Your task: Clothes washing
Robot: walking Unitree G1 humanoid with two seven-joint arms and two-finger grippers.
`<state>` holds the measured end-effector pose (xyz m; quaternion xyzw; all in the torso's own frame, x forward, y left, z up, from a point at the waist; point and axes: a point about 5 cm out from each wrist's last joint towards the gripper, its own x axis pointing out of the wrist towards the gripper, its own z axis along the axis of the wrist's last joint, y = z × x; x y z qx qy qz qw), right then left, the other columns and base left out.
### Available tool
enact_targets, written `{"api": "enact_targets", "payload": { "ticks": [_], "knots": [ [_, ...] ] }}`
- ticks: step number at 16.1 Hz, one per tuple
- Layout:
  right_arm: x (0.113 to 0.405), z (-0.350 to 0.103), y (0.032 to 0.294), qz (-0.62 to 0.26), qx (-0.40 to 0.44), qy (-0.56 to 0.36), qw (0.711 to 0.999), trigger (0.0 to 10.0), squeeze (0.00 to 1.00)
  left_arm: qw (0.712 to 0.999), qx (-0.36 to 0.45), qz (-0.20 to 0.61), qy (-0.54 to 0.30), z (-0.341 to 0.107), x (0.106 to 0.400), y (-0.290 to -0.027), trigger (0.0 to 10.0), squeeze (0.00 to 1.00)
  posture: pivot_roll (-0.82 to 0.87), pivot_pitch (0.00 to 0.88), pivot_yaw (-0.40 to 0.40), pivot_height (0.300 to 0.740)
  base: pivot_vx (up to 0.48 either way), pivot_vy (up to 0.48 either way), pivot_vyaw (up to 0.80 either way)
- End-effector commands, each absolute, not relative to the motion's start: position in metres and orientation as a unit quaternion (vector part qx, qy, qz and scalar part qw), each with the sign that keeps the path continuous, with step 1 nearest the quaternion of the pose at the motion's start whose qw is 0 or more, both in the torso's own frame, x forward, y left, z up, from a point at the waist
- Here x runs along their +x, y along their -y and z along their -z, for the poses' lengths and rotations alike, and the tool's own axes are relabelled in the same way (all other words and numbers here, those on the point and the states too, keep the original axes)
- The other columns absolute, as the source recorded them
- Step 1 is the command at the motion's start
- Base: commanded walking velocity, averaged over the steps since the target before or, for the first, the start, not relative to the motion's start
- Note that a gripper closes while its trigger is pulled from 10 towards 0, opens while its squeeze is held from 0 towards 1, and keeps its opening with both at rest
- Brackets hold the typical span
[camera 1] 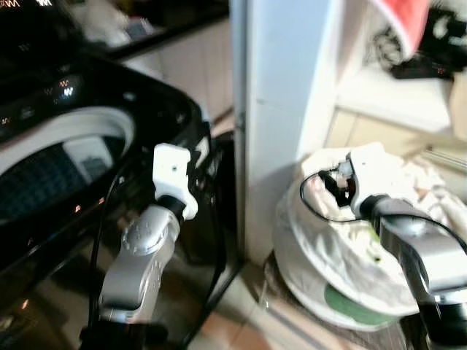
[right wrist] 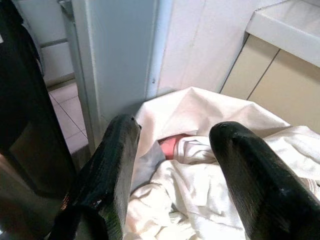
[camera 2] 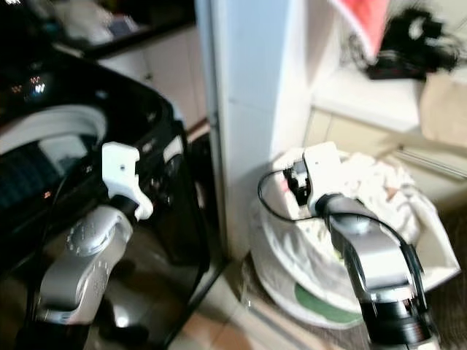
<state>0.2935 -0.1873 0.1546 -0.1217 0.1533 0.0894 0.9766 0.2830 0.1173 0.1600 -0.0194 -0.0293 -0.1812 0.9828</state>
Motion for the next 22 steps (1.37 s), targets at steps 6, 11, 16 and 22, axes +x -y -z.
{"api": "enact_targets", "payload": {
  "ticks": [6,11,16,22],
  "knots": [
    [0.2925,-0.157,0.1797,-0.102,-0.125,-0.144,0.976,10.0,0.0,0.984,-0.013,0.174,0.024,-0.1586,0.2837,-0.1222,10.0,0.0,-0.11,0.0,0.076,0.74,0.291,0.0,0.0],
    [0.2901,-0.1564,0.1796,-0.104,-0.118,-0.148,0.976,10.0,0.0,0.983,-0.012,0.18,0.021,-0.1583,0.2836,-0.1203,10.0,0.0,-0.11,0.0,0.078,0.74,0.296,0.0,-0.43],
    [0.2897,-0.1557,0.1788,-0.106,-0.118,-0.15,0.976,10.0,0.0,0.983,-0.011,0.18,0.021,-0.1583,0.2834,-0.1207,10.0,0.0,-0.11,0.001,0.079,0.74,0.296,0.0,0.0],
    [0.2872,-0.1531,0.1772,-0.114,-0.108,-0.16,0.975,10.0,0.0,0.983,-0.011,0.181,0.019,-0.1578,0.2827,-0.1211,10.0,0.0,-0.11,0.002,0.078,0.74,0.295,0.0,-0.39]
  ]
}}
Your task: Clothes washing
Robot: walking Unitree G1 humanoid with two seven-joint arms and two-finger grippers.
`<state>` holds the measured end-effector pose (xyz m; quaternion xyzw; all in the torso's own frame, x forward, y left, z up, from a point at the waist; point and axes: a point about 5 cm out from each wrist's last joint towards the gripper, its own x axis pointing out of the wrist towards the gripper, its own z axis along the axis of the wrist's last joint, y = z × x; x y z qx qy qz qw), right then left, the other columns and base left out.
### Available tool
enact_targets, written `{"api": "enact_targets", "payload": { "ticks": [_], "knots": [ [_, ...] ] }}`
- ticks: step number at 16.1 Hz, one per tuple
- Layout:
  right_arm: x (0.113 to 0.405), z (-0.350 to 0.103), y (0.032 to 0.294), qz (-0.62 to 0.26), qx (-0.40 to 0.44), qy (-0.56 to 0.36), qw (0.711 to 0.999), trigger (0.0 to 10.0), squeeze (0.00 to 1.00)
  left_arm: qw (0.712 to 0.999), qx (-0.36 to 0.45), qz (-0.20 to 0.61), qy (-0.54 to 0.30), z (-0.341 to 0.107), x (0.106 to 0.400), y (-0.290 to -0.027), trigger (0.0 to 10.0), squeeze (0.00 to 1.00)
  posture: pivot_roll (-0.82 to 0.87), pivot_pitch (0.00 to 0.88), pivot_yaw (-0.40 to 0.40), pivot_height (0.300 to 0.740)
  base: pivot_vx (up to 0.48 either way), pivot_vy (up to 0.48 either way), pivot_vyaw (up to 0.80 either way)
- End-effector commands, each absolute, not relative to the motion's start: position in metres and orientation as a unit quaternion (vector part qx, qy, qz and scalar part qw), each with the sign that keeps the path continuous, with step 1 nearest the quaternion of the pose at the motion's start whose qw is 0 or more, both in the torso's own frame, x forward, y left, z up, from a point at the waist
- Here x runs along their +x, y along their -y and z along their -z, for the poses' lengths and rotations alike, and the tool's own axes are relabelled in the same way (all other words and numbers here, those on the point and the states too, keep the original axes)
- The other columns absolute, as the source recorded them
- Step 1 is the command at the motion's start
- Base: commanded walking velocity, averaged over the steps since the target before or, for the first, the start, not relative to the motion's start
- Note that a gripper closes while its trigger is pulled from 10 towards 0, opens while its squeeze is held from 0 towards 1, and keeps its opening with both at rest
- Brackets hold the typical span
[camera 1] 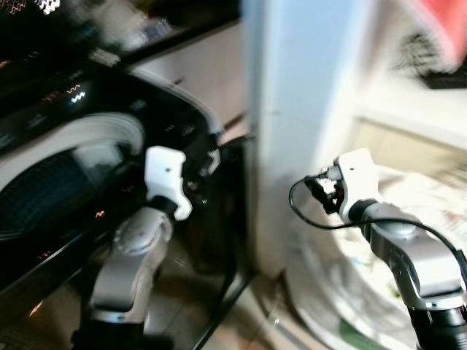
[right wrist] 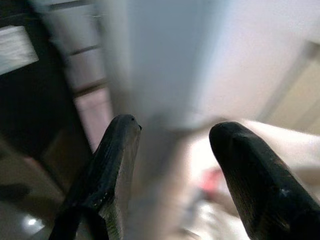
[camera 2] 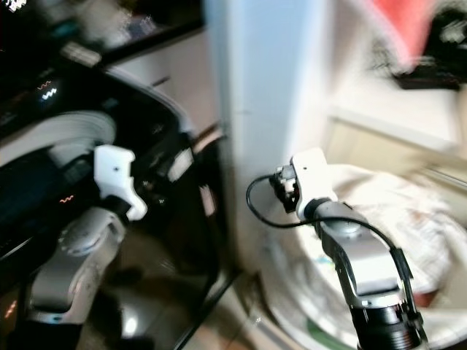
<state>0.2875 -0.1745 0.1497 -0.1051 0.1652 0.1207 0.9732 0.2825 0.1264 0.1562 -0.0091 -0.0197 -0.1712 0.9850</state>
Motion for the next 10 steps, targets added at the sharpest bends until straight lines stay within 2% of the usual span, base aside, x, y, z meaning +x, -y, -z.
{"api": "enact_targets", "payload": {
  "ticks": [1,6,10],
  "knots": [
    [0.2877,-0.1538,0.1779,-0.111,-0.115,-0.156,0.975,10.0,0.0,0.983,-0.01,0.182,0.018,-0.1576,0.2825,-0.1213,10.0,0.0,-0.11,0.002,0.079,0.74,0.296,0.0,0.0],
    [0.287,-0.1537,0.178,-0.11,-0.113,-0.159,0.975,10.0,0.0,0.983,-0.009,0.183,0.016,-0.157,0.282,-0.1209,10.0,0.0,-0.11,0.004,0.081,0.74,0.291,0.0,0.0],
    [0.2866,-0.1528,0.1787,-0.109,-0.112,-0.162,0.974,10.0,0.0,0.983,-0.006,0.185,0.009,-0.1552,0.2807,-0.1212,10.0,0.0,-0.1,0.004,0.081,0.74,0.0,0.0,0.0]
  ]
}}
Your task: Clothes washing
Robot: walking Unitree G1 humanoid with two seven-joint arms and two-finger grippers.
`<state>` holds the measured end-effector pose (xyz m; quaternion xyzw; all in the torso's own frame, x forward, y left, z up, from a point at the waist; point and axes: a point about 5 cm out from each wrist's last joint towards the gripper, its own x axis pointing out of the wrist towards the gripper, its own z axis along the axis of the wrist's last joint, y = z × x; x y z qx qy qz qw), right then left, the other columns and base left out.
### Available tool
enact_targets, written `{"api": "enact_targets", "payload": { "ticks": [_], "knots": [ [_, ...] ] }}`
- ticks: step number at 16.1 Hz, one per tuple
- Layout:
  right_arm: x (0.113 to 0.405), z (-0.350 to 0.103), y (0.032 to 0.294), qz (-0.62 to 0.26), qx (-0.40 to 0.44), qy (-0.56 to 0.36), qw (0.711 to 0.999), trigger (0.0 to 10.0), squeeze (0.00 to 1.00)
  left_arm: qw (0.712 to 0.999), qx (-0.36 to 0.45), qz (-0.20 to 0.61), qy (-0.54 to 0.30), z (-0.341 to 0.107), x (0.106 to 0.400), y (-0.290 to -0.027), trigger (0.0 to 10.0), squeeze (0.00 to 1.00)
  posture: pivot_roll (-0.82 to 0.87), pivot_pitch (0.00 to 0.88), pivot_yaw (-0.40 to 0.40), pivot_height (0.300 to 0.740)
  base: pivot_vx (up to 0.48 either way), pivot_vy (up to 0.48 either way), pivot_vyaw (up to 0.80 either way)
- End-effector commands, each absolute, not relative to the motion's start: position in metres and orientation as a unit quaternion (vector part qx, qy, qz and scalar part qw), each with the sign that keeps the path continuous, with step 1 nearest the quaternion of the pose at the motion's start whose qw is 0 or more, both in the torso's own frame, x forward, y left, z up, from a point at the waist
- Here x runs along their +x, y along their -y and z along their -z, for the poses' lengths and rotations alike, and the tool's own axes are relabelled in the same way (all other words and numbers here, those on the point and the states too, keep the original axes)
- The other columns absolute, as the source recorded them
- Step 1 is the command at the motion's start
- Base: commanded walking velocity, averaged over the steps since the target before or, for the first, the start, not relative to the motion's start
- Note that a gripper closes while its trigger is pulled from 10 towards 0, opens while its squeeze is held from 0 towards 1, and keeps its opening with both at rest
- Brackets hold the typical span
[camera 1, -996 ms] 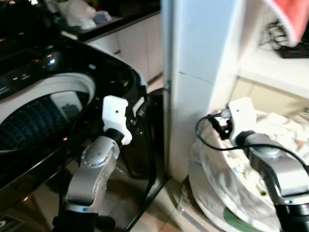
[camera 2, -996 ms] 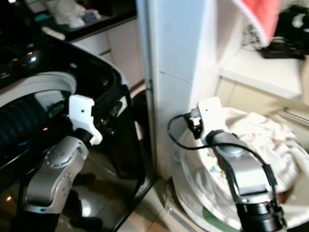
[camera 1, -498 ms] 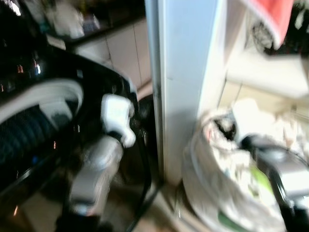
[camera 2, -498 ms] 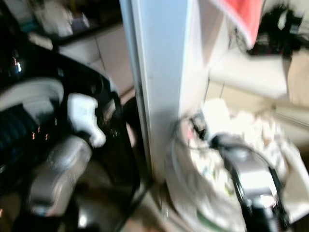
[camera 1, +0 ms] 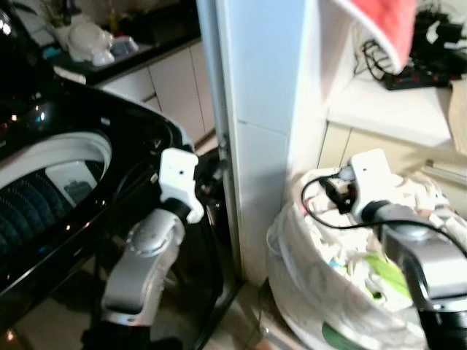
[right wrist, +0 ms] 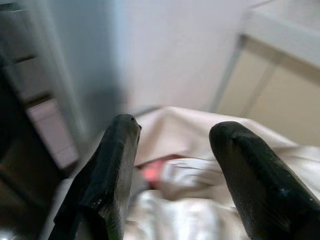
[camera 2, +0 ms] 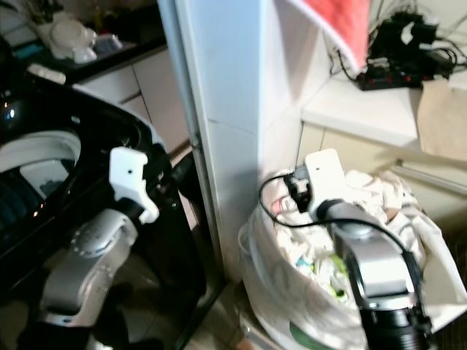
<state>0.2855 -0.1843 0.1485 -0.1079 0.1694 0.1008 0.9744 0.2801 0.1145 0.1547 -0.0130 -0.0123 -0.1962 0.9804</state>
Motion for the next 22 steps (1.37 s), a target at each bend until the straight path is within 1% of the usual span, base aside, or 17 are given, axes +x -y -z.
{"api": "enact_targets", "payload": {
  "ticks": [1,4,5,6,7,8,9,11,13,14,16,17,18,21,22],
  "knots": [
    [0.287,-0.152,0.179,-0.108,-0.112,-0.164,0.974,10.0,0.0,0.982,-0.006,0.188,0.009,-0.155,0.28,-0.121,10.0,0.0,-0.1,0.004,0.081,0.74,0.0,0.0,0.0],
    [0.288,-0.153,0.183,-0.098,-0.121,-0.169,0.973,10.0,0.0,0.981,-0.01,0.195,0.005,-0.154,0.279,-0.119,10.0,0.0,-0.1,0.004,0.083,0.74,0.0,0.0,0.0],
    [0.292,-0.156,0.192,-0.082,-0.135,-0.171,0.972,10.0,0.24,0.979,-0.015,0.201,0.004,-0.155,0.279,-0.117,10.0,0.0,-0.1,0.004,0.083,0.74,0.0,0.0,0.0],
    [0.297,-0.16,0.207,-0.059,-0.147,-0.184,0.97,10.0,1.0,0.974,-0.014,0.227,0.019,-0.159,0.277,-0.112,10.0,0.0,-0.1,0.002,0.08,0.74,0.0,0.0,0.0],
    [0.299,-0.16,0.213,-0.048,-0.15,-0.191,0.969,10.0,1.0,0.971,-0.016,0.238,0.023,-0.161,0.276,-0.111,10.0,0.0,-0.1,0.001,0.079,0.74,0.0,0.0,0.0],
    [0.3,-0.157,0.231,-0.017,-0.165,-0.22,0.961,10.0,1.0,0.964,-0.013,0.264,0.031,-0.164,0.273,-0.107,10.0,0.0,-0.1,0.0,0.076,0.74,0.0,0.0,0.0],
    [0.3,-0.157,0.231,-0.017,-0.165,-0.22,0.961,10.0,1.0,0.964,-0.013,0.264,0.031,-0.164,0.273,-0.107,10.0,0.0,-0.1,0.0,0.076,0.74,0.0,0.0,0.0],
    [0.296,-0.154,0.252,0.018,-0.17,-0.255,0.952,10.0,1.0,0.952,-0.014,0.305,0.032,-0.166,0.267,-0.102,10.0,0.0,-0.1,0.0,0.078,0.74,0.0,0.0,0.0],
    [0.294,-0.149,0.261,0.032,-0.17,-0.275,0.946,10.0,1.0,0.944,-0.02,0.326,0.031,-0.167,0.264,-0.1,10.0,0.0,-0.11,0.0,0.084,0.74,0.0,0.0,0.0],
    [0.293,-0.134,0.281,0.06,-0.17,-0.313,0.933,10.0,1.0,0.917,-0.03,0.396,0.024,-0.168,0.253,-0.091,10.0,0.0,-0.11,0.0,0.088,0.74,0.0,0.0,0.0],
    [0.291,-0.114,0.301,0.091,-0.175,-0.352,0.915,10.0,1.0,0.884,-0.026,0.467,0.015,-0.168,0.239,-0.081,10.0,0.0,-0.1,0.0,0.088,0.74,0.0,0.0,0.0],
    [0.29,-0.103,0.309,0.106,-0.169,-0.367,0.909,10.0,1.0,0.879,-0.023,0.476,0.016,-0.168,0.237,-0.08,10.0,0.0,-0.1,0.0,0.088,0.74,0.0,0.0,0.0],
    [0.29,-0.097,0.313,0.113,-0.161,-0.371,0.908,10.0,1.0,0.879,-0.023,0.477,0.016,-0.169,0.237,-0.08,10.0,0.0,-0.1,0.0,0.09,0.74,0.0,0.0,0.0],
    [0.296,-0.079,0.316,0.108,-0.133,-0.352,0.92,10.0,1.0,0.875,-0.024,0.484,0.011,-0.169,0.237,-0.08,10.0,0.0,-0.08,0.0,0.1,0.74,0.0,0.0,0.0],
    [0.297,-0.073,0.318,0.111,-0.129,-0.351,0.921,10.0,0.87,0.872,-0.023,0.489,0.008,-0.17,0.237,-0.08,10.0,0.0,-0.08,0.0,0.1,0.74,0.0,0.0,0.0]
  ]
}}
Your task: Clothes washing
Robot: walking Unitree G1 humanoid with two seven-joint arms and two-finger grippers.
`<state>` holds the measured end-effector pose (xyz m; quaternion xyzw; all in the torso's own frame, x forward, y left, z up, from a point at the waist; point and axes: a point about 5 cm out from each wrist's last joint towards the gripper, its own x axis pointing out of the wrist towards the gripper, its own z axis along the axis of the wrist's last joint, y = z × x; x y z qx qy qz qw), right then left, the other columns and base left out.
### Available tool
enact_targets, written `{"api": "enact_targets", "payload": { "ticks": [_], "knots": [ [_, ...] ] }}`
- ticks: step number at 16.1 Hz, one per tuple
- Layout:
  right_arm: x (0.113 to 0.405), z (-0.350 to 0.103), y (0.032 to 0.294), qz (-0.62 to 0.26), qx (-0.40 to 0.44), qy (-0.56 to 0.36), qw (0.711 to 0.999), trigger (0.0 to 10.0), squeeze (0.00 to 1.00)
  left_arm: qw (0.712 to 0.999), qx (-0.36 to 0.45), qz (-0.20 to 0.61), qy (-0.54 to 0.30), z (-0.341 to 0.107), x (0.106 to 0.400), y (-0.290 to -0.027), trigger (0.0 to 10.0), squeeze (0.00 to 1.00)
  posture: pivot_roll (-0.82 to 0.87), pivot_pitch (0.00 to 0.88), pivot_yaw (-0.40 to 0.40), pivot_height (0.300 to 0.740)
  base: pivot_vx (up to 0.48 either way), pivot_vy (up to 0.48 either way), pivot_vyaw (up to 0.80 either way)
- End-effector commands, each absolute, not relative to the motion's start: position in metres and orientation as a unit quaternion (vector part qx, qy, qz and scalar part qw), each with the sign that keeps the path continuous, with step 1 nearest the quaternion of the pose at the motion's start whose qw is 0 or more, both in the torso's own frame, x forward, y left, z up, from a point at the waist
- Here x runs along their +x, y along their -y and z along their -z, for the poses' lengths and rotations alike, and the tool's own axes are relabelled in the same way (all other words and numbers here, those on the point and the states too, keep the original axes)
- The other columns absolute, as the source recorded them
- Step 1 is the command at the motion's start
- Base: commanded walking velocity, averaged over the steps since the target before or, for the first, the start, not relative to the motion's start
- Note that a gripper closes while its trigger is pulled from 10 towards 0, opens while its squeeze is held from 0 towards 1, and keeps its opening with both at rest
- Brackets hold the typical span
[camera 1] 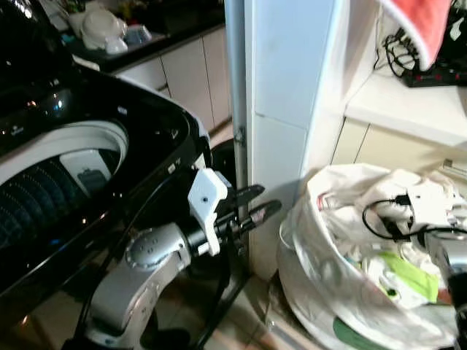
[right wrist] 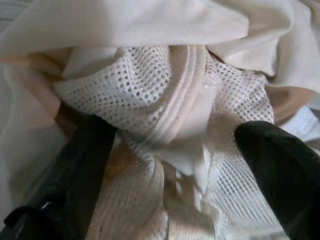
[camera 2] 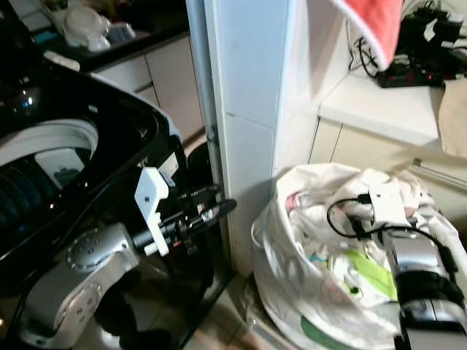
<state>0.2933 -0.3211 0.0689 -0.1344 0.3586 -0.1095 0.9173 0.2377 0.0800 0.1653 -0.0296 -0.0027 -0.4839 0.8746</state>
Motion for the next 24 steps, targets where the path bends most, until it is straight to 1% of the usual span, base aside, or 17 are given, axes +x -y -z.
{"api": "enact_targets", "payload": {
  "ticks": [1,3,5,6,7,8,11,19,21,24],
  "knots": [
    [0.299,-0.069,0.317,0.101,-0.128,-0.335,0.928,10.0,0.0,0.87,-0.026,0.492,0.008,-0.171,0.236,-0.081,10.0,0.0,-0.07,0.0,0.105,0.74,0.0,0.0,0.0],
    [0.299,-0.061,0.318,0.112,-0.11,-0.326,0.932,10.0,0.0,0.869,-0.026,0.494,0.007,-0.172,0.236,-0.082,10.0,0.0,-0.06,0.0,0.109,0.74,0.0,0.0,0.0],
    [0.297,-0.053,0.321,0.136,-0.112,-0.333,0.926,10.0,0.0,0.867,-0.023,0.498,0.007,-0.173,0.235,-0.083,10.0,0.0,-0.05,0.0,0.105,0.74,0.0,0.0,0.0],
    [0.296,-0.052,0.321,0.144,-0.109,-0.334,0.925,9.8,0.0,0.867,-0.022,0.498,0.007,-0.173,0.235,-0.084,10.0,0.0,-0.05,0.0,0.104,0.74,0.0,0.0,0.0],
    [0.296,-0.051,0.321,0.146,-0.098,-0.33,0.927,2.5,0.0,0.867,-0.024,0.498,0.008,-0.174,0.234,-0.084,10.0,0.0,-0.05,0.0,0.103,0.74,0.0,0.0,0.0],
    [0.296,-0.05,0.32,0.146,-0.09,-0.327,0.929,0.0,0.0,0.867,-0.025,0.498,0.007,-0.174,0.234,-0.084,10.0,0.0,-0.05,0.0,0.104,0.74,0.0,0.0,0.0],
    [0.296,-0.048,0.319,0.149,-0.083,-0.319,0.932,0.0,0.0,0.86,-0.035,0.508,0.002,-0.174,0.231,-0.083,10.0,0.0,-0.05,0.001,0.11,0.74,0.0,0.0,0.0],
    [0.293,-0.043,0.318,0.159,-0.067,-0.314,0.933,0.0,0.0,0.856,-0.039,0.516,-0.01,-0.172,0.23,-0.082,10.0,0.0,-0.05,0.0,0.116,0.74,0.0,0.0,0.0],
    [0.295,-0.044,0.316,0.157,-0.065,-0.312,0.935,0.0,0.0,0.857,-0.007,0.515,-0.029,-0.165,0.23,-0.084,10.0,0.0,-0.05,0.0,0.115,0.74,0.0,0.0,0.0],
    [0.296,-0.045,0.315,0.155,-0.063,-0.308,0.936,0.0,0.0,0.856,0.002,0.516,-0.034,-0.16,0.229,-0.085,10.0,0.0,-0.05,0.0,0.115,0.74,0.0,0.0,0.0]
  ]
}}
